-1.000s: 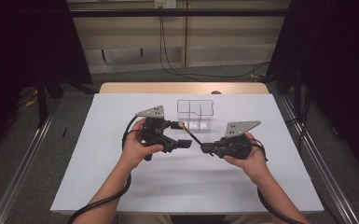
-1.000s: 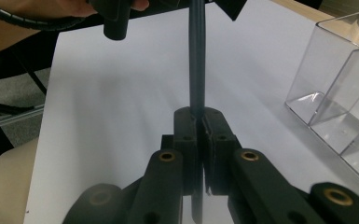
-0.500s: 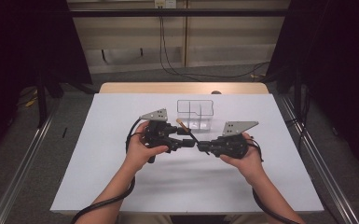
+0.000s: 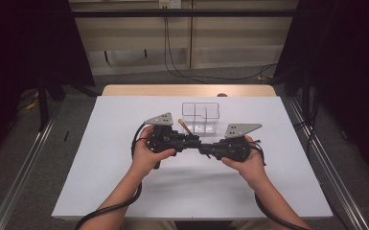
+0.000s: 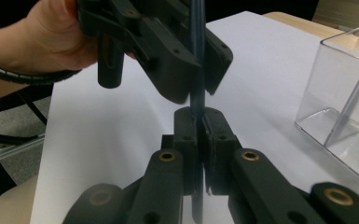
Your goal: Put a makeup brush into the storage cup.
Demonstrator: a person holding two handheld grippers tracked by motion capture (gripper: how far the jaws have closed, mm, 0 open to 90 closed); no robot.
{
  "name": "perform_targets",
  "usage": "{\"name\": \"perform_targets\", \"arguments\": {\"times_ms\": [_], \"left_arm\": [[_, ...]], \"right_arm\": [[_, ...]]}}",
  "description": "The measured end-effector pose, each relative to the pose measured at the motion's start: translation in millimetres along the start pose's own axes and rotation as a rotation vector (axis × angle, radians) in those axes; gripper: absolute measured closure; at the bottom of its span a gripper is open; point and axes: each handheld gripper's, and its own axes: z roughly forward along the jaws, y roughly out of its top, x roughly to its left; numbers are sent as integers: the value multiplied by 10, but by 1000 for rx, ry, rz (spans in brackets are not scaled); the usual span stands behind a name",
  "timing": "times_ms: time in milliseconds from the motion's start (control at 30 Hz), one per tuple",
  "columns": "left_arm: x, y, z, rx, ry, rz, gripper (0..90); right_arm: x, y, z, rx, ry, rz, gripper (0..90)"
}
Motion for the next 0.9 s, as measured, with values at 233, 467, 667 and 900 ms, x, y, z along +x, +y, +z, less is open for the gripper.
{"name": "perform_targets", "arguments": {"times_ms": [233, 467, 667, 900], "left_arm": [[9, -4, 5, -20, -16, -21, 793], [1, -14, 9, -29, -15, -28, 822], [-6, -24, 23, -42, -16, -26, 830], [-14, -37, 30, -50, -8, -21, 833]], "right_arm": [[6, 6, 25, -14, 4, 18, 851], [17, -7, 69, -16, 13, 38, 849], [20, -16, 103, -22, 23, 58, 849], [30, -33, 153, -32, 31, 89, 848]]}}
